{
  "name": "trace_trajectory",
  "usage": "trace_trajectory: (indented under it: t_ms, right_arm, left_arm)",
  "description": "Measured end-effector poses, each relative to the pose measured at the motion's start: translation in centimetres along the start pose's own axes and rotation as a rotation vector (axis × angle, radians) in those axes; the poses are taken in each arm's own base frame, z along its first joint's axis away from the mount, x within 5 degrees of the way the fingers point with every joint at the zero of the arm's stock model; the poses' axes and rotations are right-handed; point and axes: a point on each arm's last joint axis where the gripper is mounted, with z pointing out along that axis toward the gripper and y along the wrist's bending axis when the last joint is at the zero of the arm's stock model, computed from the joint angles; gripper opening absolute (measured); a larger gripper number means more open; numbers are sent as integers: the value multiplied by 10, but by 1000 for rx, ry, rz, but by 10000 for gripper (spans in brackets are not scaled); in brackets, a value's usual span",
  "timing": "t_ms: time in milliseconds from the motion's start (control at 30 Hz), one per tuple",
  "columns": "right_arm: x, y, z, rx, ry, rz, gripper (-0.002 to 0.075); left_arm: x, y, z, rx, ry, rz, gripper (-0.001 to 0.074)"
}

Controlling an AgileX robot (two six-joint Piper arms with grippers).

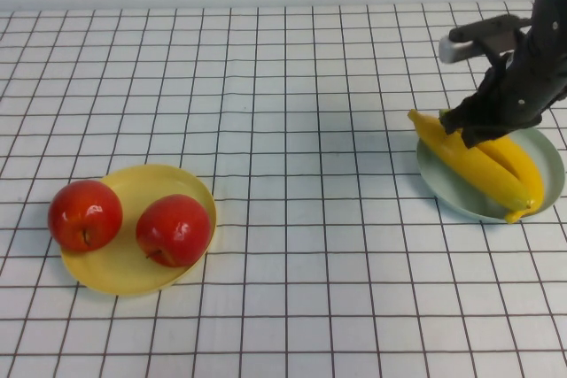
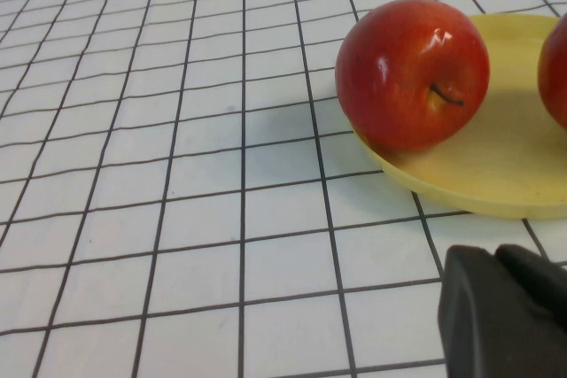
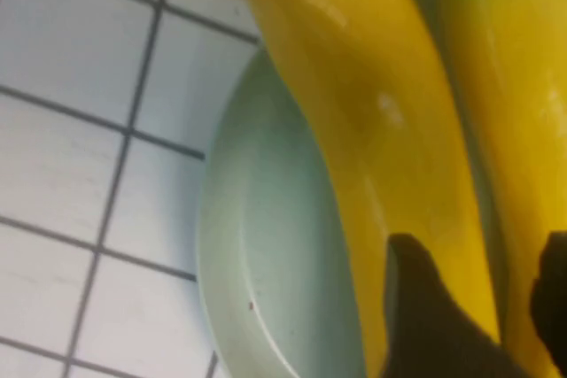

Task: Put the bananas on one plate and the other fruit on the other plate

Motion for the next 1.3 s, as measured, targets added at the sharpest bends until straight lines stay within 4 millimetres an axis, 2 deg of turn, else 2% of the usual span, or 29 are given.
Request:
trace_trajectory:
  t_ms: [100, 167, 300, 367, 633, 833, 967, 1133, 1300]
  right_arm:
    - [4, 3, -37, -15, -190, 35, 101]
    - [15, 5, -69, -13, -379, 59, 35]
    - [56, 11, -120, -7, -726, 113, -3]
    - [86, 12, -141, 6, -869, 118, -10]
    - [192, 21, -193, 55, -1130, 58, -15]
    - [262, 27, -216, 109, -1297, 1, -15]
    - [298, 29, -220, 124, -1310, 1, -15]
    - [327, 30, -216, 134, -1239, 7, -15]
    - [334, 31, -195, 130, -1213, 7, -15]
  left_arm:
    - [0, 0, 0, 0, 0, 0, -3]
    - [0, 0, 0, 0, 0, 0, -3]
    - [0, 0, 0, 0, 0, 0, -3]
    - [0, 0, 0, 0, 0, 0, -3]
    - [0, 0, 0, 0, 0, 0, -3]
    - [0, 0, 0, 0, 0, 0, -3]
    - [0, 0, 0, 0, 0, 0, -3]
    - [0, 0, 0, 0, 0, 0, -3]
    - [0, 0, 0, 0, 0, 0, -3]
